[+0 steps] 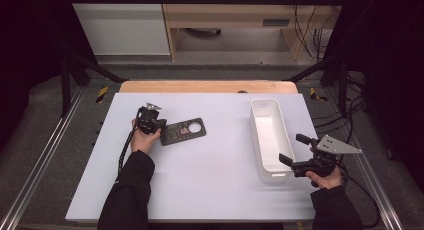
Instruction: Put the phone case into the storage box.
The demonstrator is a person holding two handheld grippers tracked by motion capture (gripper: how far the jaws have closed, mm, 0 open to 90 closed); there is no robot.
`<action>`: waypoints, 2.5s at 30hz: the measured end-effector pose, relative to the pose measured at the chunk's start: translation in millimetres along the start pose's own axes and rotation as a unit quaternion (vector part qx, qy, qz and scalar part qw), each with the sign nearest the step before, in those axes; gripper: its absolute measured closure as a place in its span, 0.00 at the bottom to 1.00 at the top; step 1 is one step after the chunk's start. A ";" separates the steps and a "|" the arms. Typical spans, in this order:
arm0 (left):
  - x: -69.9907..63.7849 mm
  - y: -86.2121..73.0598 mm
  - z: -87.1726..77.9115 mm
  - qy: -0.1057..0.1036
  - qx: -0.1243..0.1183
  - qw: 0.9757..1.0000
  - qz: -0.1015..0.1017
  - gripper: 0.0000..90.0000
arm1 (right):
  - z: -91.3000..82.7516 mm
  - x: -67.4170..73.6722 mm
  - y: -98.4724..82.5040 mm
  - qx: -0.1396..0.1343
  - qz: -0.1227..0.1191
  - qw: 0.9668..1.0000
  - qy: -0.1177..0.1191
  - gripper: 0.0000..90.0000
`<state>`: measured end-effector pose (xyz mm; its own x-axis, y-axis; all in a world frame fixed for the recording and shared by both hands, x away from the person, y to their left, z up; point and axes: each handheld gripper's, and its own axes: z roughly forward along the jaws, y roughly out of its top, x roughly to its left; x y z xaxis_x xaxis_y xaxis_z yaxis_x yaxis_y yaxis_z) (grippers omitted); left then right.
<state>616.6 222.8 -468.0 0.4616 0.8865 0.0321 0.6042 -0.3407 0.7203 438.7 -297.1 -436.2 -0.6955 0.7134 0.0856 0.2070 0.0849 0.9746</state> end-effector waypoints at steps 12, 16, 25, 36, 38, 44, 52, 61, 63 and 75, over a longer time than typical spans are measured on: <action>-3.3 -0.7 -2.9 -0.008 0.010 1.000 0.017 1.00 | -0.9 0.2 0.5 -0.002 0.000 1.000 0.000 0.00; -5.9 -2.2 -5.6 -0.014 0.016 0.999 0.025 1.00 | -1.2 0.0 0.7 -0.002 0.000 1.000 -0.001 0.00; -11.5 -9.5 -11.7 -0.026 0.012 0.999 0.030 1.00 | -1.4 0.3 0.9 -0.003 0.001 1.000 -0.001 0.01; -21.2 -21.1 -21.3 -0.048 0.005 0.998 0.042 1.00 | -1.4 1.2 1.5 -0.005 0.002 1.000 0.000 0.01; -23.4 -22.9 -22.9 -0.052 0.005 0.998 0.044 1.00 | -1.5 1.2 1.6 -0.005 0.001 1.000 0.000 0.00; -28.7 -24.9 -25.9 -0.055 0.008 0.997 0.053 1.00 | -2.0 1.2 2.0 -0.007 0.001 1.000 0.000 0.00; -39.4 -30.9 -32.4 -0.065 0.010 0.995 0.069 1.00 | -2.6 1.4 2.4 -0.008 0.001 1.000 0.000 0.00; -48.4 -35.9 -37.2 -0.071 0.010 0.994 0.078 1.00 | -3.5 1.3 3.0 -0.010 0.000 1.000 0.000 0.00; -50.7 -36.9 -38.2 -0.077 0.009 0.994 0.079 1.00 | -3.6 1.5 3.2 -0.010 0.000 1.000 0.000 0.00; -61.9 -39.0 -45.1 -0.085 0.004 0.992 0.093 1.00 | -3.7 1.8 3.6 -0.011 -0.001 1.000 0.001 0.00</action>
<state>535.2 195.4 -466.8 0.6681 0.7427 0.0458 0.5032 -0.4963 0.7074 435.7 -298.0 -431.8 -0.6968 0.7123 0.0848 0.1918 0.0710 0.9789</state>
